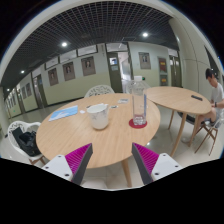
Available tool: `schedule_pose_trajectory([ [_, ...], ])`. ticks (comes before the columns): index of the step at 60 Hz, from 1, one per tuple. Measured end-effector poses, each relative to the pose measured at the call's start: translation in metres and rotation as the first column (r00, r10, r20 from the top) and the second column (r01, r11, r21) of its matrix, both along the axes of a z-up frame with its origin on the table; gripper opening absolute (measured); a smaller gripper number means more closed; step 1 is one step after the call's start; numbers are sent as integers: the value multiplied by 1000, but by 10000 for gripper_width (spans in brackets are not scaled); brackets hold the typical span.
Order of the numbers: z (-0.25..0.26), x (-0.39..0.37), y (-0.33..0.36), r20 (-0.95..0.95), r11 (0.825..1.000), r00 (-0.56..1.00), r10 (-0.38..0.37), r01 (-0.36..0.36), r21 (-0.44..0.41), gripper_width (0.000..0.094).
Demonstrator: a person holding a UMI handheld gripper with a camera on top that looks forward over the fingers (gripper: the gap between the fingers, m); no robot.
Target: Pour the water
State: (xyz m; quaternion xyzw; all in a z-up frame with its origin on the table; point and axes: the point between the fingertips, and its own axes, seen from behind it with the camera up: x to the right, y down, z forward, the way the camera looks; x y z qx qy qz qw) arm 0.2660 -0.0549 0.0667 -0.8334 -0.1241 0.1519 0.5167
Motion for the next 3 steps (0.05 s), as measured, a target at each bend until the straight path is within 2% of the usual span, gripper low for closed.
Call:
schedule_pose_trajectory([
  [3, -1, -13, -16, -31, 1000, 999, 15, -15, -5, 845],
])
